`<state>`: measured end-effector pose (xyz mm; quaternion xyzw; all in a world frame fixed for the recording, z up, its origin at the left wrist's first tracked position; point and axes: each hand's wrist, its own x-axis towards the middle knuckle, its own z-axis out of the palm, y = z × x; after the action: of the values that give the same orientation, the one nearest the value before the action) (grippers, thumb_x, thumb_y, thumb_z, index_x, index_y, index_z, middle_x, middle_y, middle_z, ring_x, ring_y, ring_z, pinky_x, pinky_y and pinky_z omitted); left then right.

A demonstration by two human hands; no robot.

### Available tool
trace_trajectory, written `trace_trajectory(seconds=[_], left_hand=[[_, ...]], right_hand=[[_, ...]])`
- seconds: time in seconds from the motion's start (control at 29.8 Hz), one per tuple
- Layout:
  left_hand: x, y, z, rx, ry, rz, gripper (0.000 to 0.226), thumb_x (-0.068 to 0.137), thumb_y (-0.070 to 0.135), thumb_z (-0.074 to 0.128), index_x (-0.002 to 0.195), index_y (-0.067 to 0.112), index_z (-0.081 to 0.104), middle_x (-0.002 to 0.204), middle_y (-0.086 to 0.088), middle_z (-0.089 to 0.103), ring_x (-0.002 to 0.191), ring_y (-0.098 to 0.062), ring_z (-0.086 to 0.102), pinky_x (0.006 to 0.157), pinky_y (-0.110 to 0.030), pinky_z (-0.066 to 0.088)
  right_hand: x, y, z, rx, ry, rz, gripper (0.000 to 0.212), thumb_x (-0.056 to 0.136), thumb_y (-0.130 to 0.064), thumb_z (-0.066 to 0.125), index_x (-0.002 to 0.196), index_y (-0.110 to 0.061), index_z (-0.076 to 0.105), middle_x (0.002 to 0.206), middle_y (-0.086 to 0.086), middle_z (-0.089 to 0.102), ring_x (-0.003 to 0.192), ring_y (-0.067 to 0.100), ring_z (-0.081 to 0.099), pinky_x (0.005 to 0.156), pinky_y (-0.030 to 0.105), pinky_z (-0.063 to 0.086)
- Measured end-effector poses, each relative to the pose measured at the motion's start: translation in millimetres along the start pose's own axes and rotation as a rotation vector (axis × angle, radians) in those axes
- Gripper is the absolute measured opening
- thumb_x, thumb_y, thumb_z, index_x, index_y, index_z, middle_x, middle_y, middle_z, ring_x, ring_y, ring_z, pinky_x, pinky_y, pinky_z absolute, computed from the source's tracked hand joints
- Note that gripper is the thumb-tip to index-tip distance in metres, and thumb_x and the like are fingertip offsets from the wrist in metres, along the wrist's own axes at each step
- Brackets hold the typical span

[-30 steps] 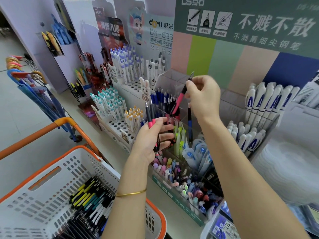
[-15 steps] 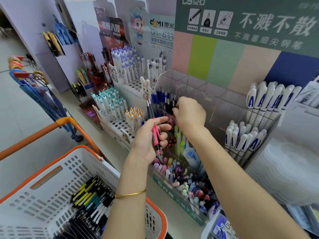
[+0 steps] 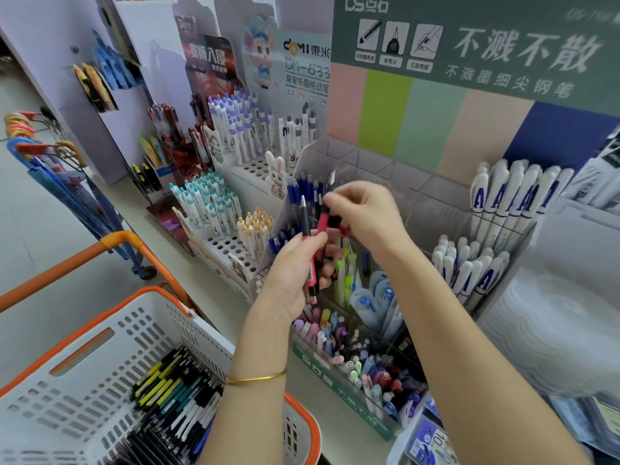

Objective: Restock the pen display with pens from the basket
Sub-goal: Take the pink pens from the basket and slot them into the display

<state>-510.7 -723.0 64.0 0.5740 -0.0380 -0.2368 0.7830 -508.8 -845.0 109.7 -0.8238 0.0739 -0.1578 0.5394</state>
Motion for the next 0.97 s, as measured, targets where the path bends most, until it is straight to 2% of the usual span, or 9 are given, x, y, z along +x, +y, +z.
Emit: trace_trajectory(seconds=[0.1, 0.17, 0.3, 0.47, 0.6, 0.71, 0.81, 0.91, 0.97], left_hand=[[1.3, 0.7, -0.9, 0.069, 0.141, -0.013, 0.02, 0.103, 0.021, 0.045, 0.114, 0.013, 0.059, 0.09, -0.004, 0.068, 0.056, -0.007, 0.052, 0.042, -0.017, 0.037], [2.3, 0.9, -2.7, 0.125, 0.199, 0.005, 0.02, 0.103, 0.022, 0.045, 0.116, 0.013, 0.056, 0.095, -0.005, 0.065, 0.055, -0.006, 0.047, 0.039, -0.016, 0.031], [2.8, 2.4, -1.7, 0.109, 0.243, -0.001, 0.021, 0.101, 0.026, 0.049, 0.114, 0.01, 0.05, 0.092, -0.005, 0.06, 0.055, -0.006, 0.044, 0.04, -0.016, 0.031], [1.8, 3.0, -0.9, 0.023, 0.224, 0.002, 0.016, 0.099, 0.014, 0.04, 0.103, 0.007, 0.054, 0.086, -0.008, 0.061, 0.055, -0.009, 0.048, 0.046, -0.021, 0.035], [-0.7, 0.6, -1.6, 0.121, 0.228, 0.056, 0.022, 0.099, 0.009, 0.036, 0.097, 0.009, 0.058, 0.088, -0.006, 0.063, 0.063, -0.01, 0.05, 0.056, -0.024, 0.039], [0.2, -0.9, -3.7, 0.217, 0.205, 0.094, 0.022, 0.101, 0.011, 0.039, 0.099, 0.015, 0.06, 0.088, 0.0, 0.061, 0.069, -0.008, 0.051, 0.063, -0.025, 0.041], [2.4, -3.7, -4.0, 0.258, 0.189, 0.131, 0.02, 0.101, 0.015, 0.044, 0.108, 0.017, 0.062, 0.091, 0.003, 0.06, 0.077, -0.009, 0.052, 0.07, -0.028, 0.043], [5.2, -7.2, -1.9, 0.305, 0.168, 0.161, 0.022, 0.1, 0.019, 0.05, 0.118, 0.016, 0.061, 0.097, 0.003, 0.065, 0.085, -0.011, 0.057, 0.078, -0.032, 0.047], [6.6, -9.3, 0.0, 0.315, 0.153, 0.168, 0.023, 0.098, 0.022, 0.054, 0.119, 0.017, 0.062, 0.101, 0.001, 0.068, 0.089, -0.012, 0.06, 0.083, -0.033, 0.05]], right_hand=[[11.0, -1.1, -7.7, -0.045, 0.361, -0.128, 0.011, 0.093, -0.019, 0.058, 0.097, -0.012, 0.065, 0.081, -0.006, 0.062, 0.073, 0.005, 0.056, 0.068, 0.019, 0.046], [15.6, 1.4, -11.6, -0.178, 0.436, -0.221, 0.014, 0.094, -0.019, 0.057, 0.1, -0.01, 0.065, 0.088, -0.002, 0.064, 0.082, 0.011, 0.059, 0.075, 0.023, 0.047], [18.4, 16.2, -3.7, -0.406, 0.32, -0.193, 0.017, 0.095, -0.019, 0.057, 0.1, -0.006, 0.066, 0.095, 0.008, 0.067, 0.088, 0.022, 0.061, 0.079, 0.039, 0.051], [18.4, 27.9, 12.9, -0.752, 0.139, -0.128, 0.027, 0.095, -0.026, 0.054, 0.077, -0.007, 0.058, 0.074, 0.006, 0.061, 0.07, 0.027, 0.059, 0.058, 0.032, 0.043], [20.8, 24.6, 17.4, -0.913, 0.074, -0.069, 0.032, 0.096, -0.024, 0.055, 0.067, -0.011, 0.05, 0.072, 0.007, 0.058, 0.068, 0.029, 0.057, 0.057, 0.031, 0.042], [21.9, 24.5, 12.8, -0.837, 0.072, -0.032, 0.025, 0.095, -0.023, 0.055, 0.077, -0.007, 0.063, 0.077, 0.008, 0.064, 0.073, 0.029, 0.061, 0.061, 0.033, 0.049], [16.6, 18.3, 1.2, -0.525, 0.112, -0.039, 0.022, 0.094, -0.021, 0.055, 0.089, -0.007, 0.071, 0.081, 0.007, 0.069, 0.076, 0.021, 0.062, 0.072, 0.035, 0.053], [2.4, 4.0, -6.4, -0.179, -0.018, -0.018, 0.024, 0.094, -0.026, 0.058, 0.091, -0.008, 0.074, 0.073, 0.002, 0.069, 0.055, 0.003, 0.055, 0.061, 0.024, 0.047], [-3.3, 1.2, -5.9, -0.184, -0.103, -0.036, 0.019, 0.09, -0.025, 0.064, 0.091, -0.01, 0.075, 0.069, -0.003, 0.066, 0.052, -0.003, 0.053, 0.057, 0.018, 0.045]])
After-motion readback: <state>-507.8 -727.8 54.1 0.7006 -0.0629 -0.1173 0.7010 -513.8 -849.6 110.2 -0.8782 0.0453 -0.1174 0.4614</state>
